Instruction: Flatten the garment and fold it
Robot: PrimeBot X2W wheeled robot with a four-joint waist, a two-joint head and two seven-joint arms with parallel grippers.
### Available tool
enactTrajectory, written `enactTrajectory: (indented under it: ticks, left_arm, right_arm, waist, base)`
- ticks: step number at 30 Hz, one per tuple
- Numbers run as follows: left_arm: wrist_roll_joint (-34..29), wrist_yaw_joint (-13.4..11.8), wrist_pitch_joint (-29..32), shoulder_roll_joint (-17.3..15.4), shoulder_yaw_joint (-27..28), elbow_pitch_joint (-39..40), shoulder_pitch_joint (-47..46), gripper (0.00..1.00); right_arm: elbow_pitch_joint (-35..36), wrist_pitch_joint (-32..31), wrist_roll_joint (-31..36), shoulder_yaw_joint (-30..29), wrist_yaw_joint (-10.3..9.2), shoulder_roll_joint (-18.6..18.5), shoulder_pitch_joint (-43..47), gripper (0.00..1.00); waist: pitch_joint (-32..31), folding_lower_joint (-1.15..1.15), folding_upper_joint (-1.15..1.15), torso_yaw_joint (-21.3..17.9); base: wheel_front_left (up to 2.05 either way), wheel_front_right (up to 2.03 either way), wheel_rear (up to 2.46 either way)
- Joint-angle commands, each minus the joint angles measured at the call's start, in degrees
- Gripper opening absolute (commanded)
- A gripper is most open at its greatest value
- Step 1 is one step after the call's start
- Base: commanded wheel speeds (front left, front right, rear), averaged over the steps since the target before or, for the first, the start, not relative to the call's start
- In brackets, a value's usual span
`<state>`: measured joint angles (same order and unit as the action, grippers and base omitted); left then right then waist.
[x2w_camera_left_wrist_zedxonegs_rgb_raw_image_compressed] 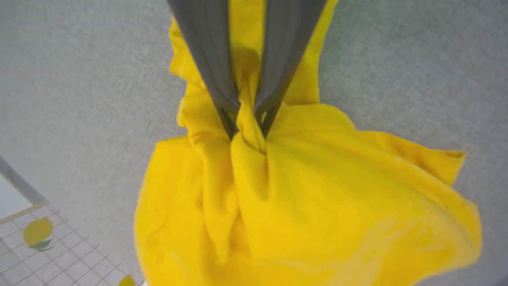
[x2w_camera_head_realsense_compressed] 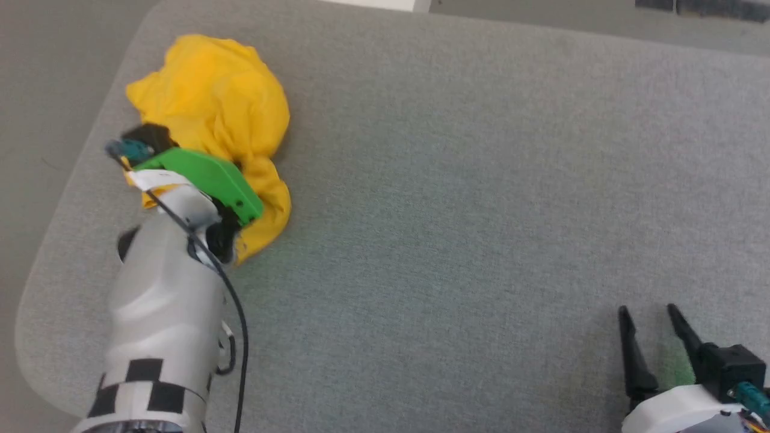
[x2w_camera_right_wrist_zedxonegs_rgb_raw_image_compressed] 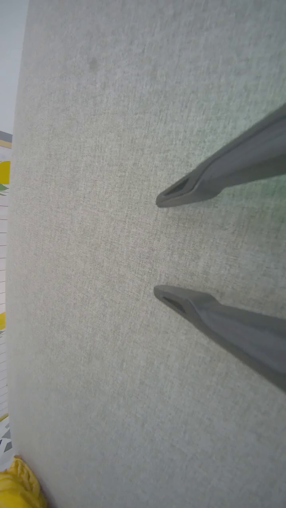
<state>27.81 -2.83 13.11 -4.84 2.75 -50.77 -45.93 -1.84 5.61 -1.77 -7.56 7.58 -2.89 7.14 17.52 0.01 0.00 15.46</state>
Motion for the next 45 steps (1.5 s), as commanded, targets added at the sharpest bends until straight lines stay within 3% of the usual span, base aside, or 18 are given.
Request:
enactTrajectory:
  ticks: [1,7,12,18,26,34,45]
  left_arm:
    - [0.4,0.9,-2.7,-1.0,0.4,1.8,-1.3,0.00]
    - [-0.6,5.6,-8.1,-4.2,-0.8,9.4,-5.7,0.00]
    - [-0.4,8.1,-5.3,-5.5,-3.1,16.3,-10.3,0.00]
    - [2.9,9.5,-1.8,-3.6,-5.5,24.1,-14.1,0.00]
    - [7.2,9.7,3.6,-0.7,-8.7,31.2,-14.9,0.00]
    - [6.6,7.5,8.6,0.9,-15.2,28.1,-5.1,0.00]
    - [9.5,8.4,15.0,1.9,-34.8,14.4,14.2,0.00]
  right_arm:
    - [-0.7,0.5,-0.8,0.6,-0.09,0.0,0.3,1.00]
    - [-5.5,2.6,-3.4,3.3,-0.09,0.0,-0.2,1.00]
    - [-10.0,4.8,-6.0,5.4,-0.09,0.0,-0.5,1.00]
    - [-13.6,6.5,-7.2,6.3,-0.09,0.0,-0.7,1.00]
    - [-16.2,7.9,-7.2,5.1,-0.09,0.0,-1.7,1.00]
    - [-17.0,8.8,-7.5,4.2,-0.09,0.0,-2.3,1.00]
    - [-18.0,9.2,-7.3,4.3,-0.09,0.0,-3.8,1.00]
  waist:
    - [-3.3,-0.01,0.00,1.2]
    - [-9.8,-0.01,0.00,-0.4]
    - [-14.9,-0.01,0.00,-4.0]
    - [-18.7,-0.01,0.00,-9.5]
    - [-19.2,-0.01,0.00,-16.9]
    - [-17.0,-0.01,0.00,-19.8]
    - [-15.0,-0.01,0.00,-21.6]
  base:
    - [0.00,0.00,0.00]
    - [0.00,0.00,0.00]
    - [0.00,0.00,0.00]
    - [0.00,0.00,0.00]
    - [0.00,0.00,0.00]
    - [0.00,0.00,0.00]
    - [0.00,0.00,0.00]
